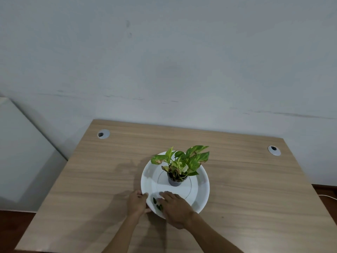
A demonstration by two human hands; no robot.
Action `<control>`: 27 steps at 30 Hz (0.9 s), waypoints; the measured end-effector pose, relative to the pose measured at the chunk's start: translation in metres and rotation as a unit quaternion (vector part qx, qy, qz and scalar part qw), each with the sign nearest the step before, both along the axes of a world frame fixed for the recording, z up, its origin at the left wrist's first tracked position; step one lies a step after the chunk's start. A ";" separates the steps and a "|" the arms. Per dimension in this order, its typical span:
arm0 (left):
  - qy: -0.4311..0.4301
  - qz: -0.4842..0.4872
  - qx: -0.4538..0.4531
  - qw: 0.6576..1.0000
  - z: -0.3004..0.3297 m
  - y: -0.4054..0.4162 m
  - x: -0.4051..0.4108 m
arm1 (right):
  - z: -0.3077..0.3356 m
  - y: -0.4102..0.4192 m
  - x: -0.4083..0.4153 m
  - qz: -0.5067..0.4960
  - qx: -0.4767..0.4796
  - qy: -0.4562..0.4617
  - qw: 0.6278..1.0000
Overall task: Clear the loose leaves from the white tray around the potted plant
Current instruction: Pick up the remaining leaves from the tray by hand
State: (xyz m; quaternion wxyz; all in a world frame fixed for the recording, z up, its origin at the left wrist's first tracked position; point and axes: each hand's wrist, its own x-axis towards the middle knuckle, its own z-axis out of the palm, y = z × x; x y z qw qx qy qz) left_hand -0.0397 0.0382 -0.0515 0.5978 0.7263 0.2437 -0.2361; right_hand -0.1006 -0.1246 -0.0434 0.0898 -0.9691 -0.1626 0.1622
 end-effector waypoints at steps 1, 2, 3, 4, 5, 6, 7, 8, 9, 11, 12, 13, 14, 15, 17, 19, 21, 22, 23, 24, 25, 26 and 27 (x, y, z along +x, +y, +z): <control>-0.002 -0.001 0.002 1.000 -0.002 0.000 0.001 | -0.004 0.005 0.005 0.027 -0.003 0.010 1.000; -0.003 -0.002 0.003 1.000 -0.003 0.000 0.001 | -0.008 0.008 0.010 0.045 -0.004 0.019 0.999; -0.005 -0.002 0.003 1.000 -0.004 0.001 0.002 | -0.010 0.010 0.014 0.060 -0.009 0.030 0.998; -0.007 0.000 0.002 1.000 -0.004 0.000 0.002 | -0.010 0.008 0.017 0.072 -0.016 0.038 0.997; -0.010 0.003 0.000 1.000 -0.005 0.000 0.002 | -0.007 0.005 0.018 0.083 -0.021 0.039 0.996; -0.013 0.006 -0.001 1.000 -0.005 0.000 0.002 | -0.006 0.001 0.018 0.095 -0.019 0.039 0.995; -0.016 0.008 -0.002 1.000 -0.005 0.000 0.000 | -0.003 -0.005 0.015 0.106 -0.018 0.039 0.993; -0.018 0.008 -0.003 1.000 -0.005 0.000 -0.001 | -0.001 -0.011 0.010 0.115 -0.015 0.032 0.993; -0.022 0.009 -0.006 1.000 -0.004 0.000 -0.002 | 0.000 -0.018 0.004 0.115 -0.004 0.028 0.993; -0.023 0.010 -0.010 1.000 -0.002 0.000 -0.004 | 0.001 -0.032 -0.007 0.067 0.043 0.024 0.996; -0.021 0.010 -0.011 1.000 -0.001 0.000 -0.004 | 0.002 -0.038 -0.010 0.017 0.072 0.019 0.997; -0.020 0.009 -0.013 1.000 0.000 0.000 -0.003 | 0.003 -0.043 -0.013 -0.039 0.098 0.012 0.994; -0.020 0.009 -0.013 1.000 0.001 0.000 -0.002 | 0.004 -0.047 -0.014 -0.085 0.117 0.008 0.989; -0.020 0.010 -0.010 1.000 0.001 0.000 -0.002 | 0.006 -0.049 -0.014 -0.119 0.122 0.016 0.985; -0.022 0.009 0.000 1.000 0.002 0.000 0.000 | 0.007 -0.049 -0.012 -0.154 0.108 0.063 0.980; -0.023 0.010 0.005 1.000 0.003 -0.001 0.001 | 0.004 -0.045 -0.010 -0.179 0.098 0.103 0.974; -0.021 0.011 0.005 1.000 0.002 -0.002 0.002 | -0.001 -0.039 -0.007 -0.197 0.092 0.122 0.969; -0.020 0.011 0.004 1.000 0.001 -0.002 0.002 | -0.004 -0.035 -0.006 -0.197 0.090 0.126 0.968; -0.018 0.013 0.005 1.000 0.001 -0.001 0.002 | -0.006 -0.029 -0.005 -0.197 0.093 0.130 0.967; -0.018 0.014 0.007 1.000 0.000 -0.002 0.002 | -0.008 -0.023 -0.004 -0.199 0.101 0.134 0.966; -0.020 0.014 0.010 1.000 -0.001 -0.002 0.002 | -0.010 -0.017 -0.002 -0.202 0.112 0.135 0.964; -0.023 0.015 0.013 1.000 -0.002 -0.003 0.001 | -0.011 -0.011 0.000 -0.206 0.124 0.135 0.961; -0.025 0.015 0.016 0.999 -0.002 -0.003 0.001 | -0.011 -0.005 0.002 -0.211 0.138 0.133 0.959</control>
